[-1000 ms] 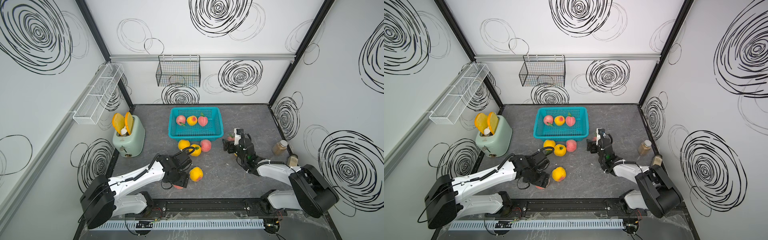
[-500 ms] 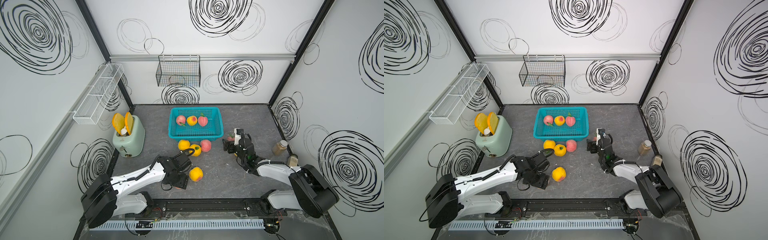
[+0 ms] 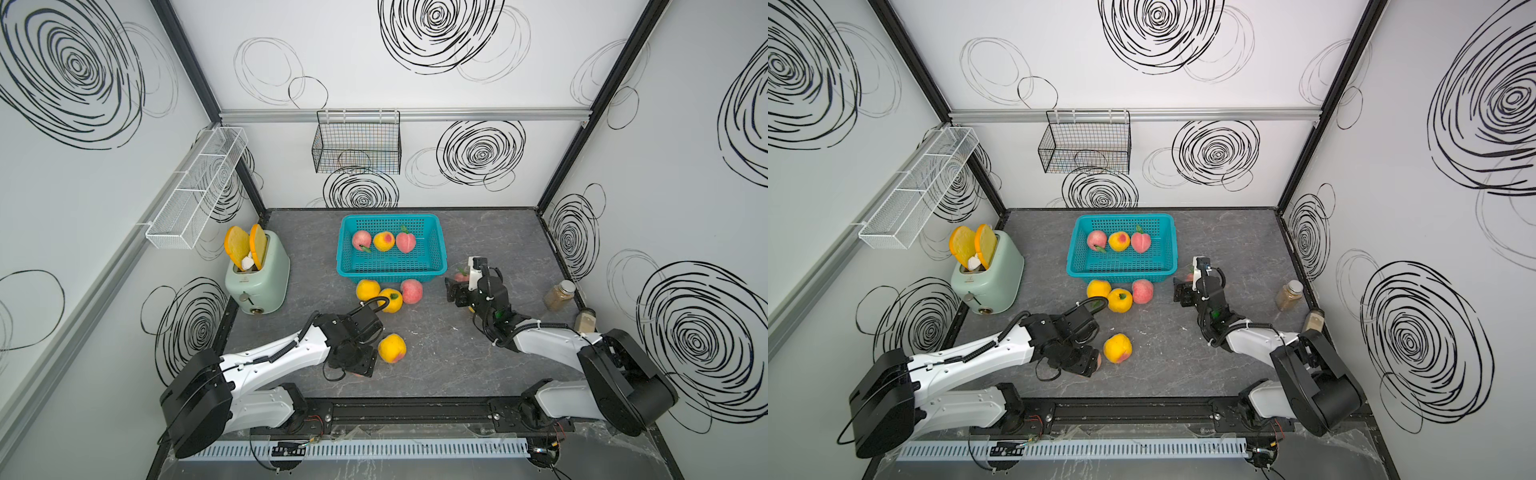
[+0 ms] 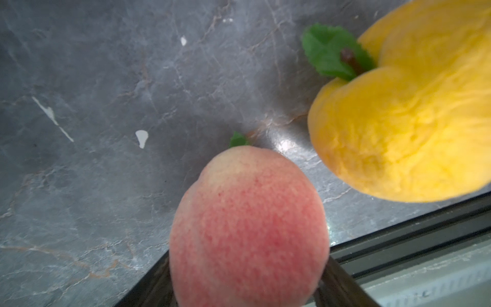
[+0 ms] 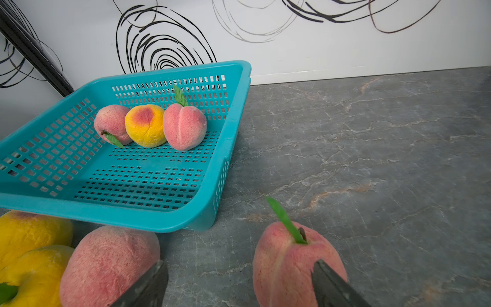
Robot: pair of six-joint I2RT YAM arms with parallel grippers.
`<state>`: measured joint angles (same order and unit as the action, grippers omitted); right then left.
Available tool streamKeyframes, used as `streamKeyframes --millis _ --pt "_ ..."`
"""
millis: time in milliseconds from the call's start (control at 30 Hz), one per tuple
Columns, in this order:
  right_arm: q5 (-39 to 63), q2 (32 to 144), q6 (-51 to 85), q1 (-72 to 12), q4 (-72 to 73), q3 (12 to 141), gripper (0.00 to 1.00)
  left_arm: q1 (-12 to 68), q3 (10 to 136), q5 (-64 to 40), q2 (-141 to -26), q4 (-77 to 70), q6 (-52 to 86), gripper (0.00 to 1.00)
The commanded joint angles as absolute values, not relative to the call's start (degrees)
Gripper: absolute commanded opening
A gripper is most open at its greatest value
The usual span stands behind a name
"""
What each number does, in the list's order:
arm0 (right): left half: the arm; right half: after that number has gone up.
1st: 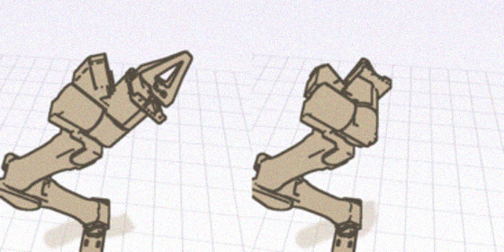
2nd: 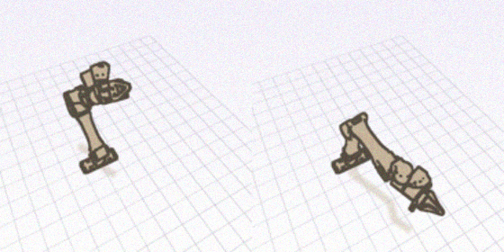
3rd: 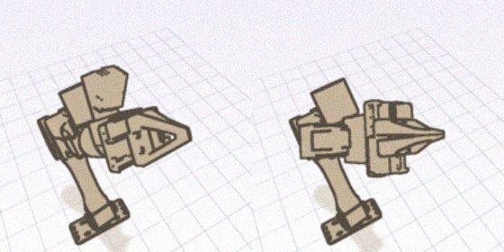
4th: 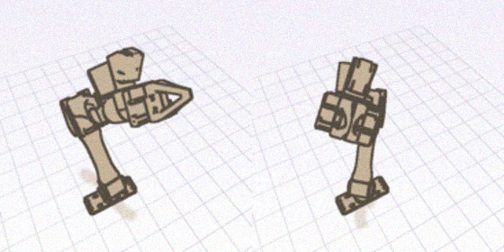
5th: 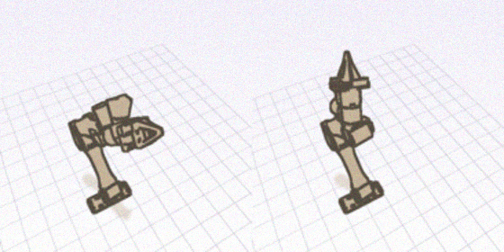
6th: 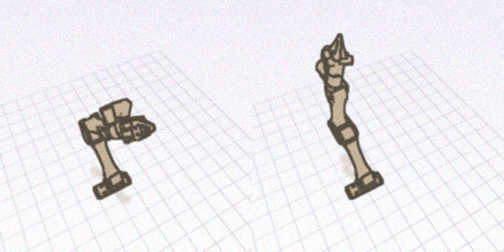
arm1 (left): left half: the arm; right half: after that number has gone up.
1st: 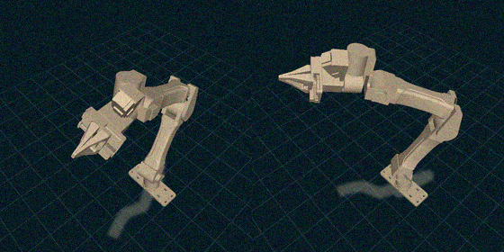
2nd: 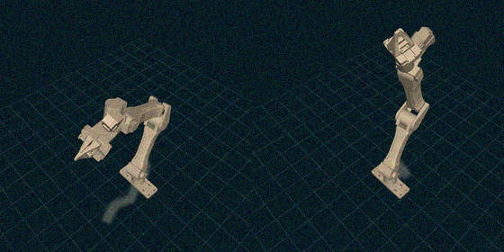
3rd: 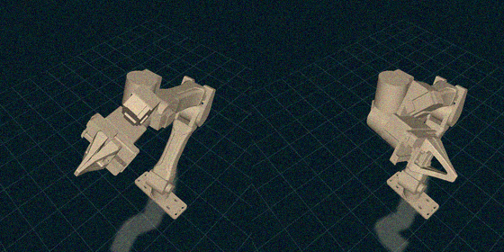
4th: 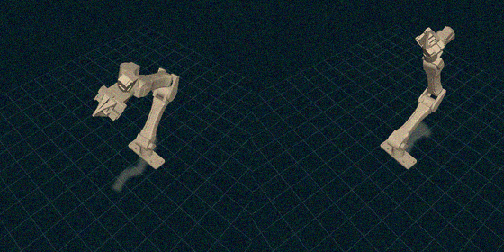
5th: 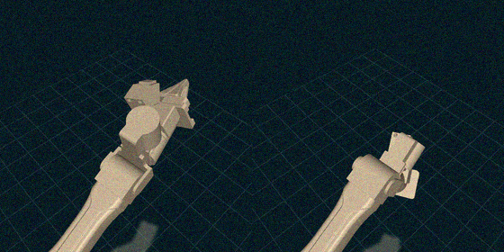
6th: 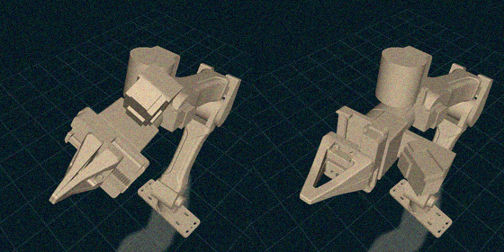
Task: Put the peaches into the basket
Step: Pick up the peach from the center of the board.
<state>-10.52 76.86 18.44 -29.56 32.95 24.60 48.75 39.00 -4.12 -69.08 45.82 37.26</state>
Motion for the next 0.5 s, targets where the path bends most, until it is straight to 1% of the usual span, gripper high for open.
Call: streamKeyframes --millis 0,67,100,167,467 --pt "-10.83 75.86 18.72 -29.96 32.35 24.66 0.88 48.91 37.97 -4.53 -68.12 44.52 38.58 0.68" --pt "-10.91 75.77 18.72 -29.96 32.26 24.53 0.88 48.90 37.96 -4.14 -68.03 44.31 38.75 0.67" --pt "-10.92 75.77 18.72 -29.92 32.26 24.57 0.88 48.88 37.89 -4.21 -68.03 44.01 38.89 0.64" --pt "-10.92 75.76 18.72 -29.95 32.21 24.53 0.88 48.87 37.60 -4.55 -67.91 43.45 39.19 0.62" --pt "-10.84 75.76 18.81 -29.92 32.27 24.54 0.88 48.87 37.20 -4.35 -66.65 43.33 39.61 0.61"
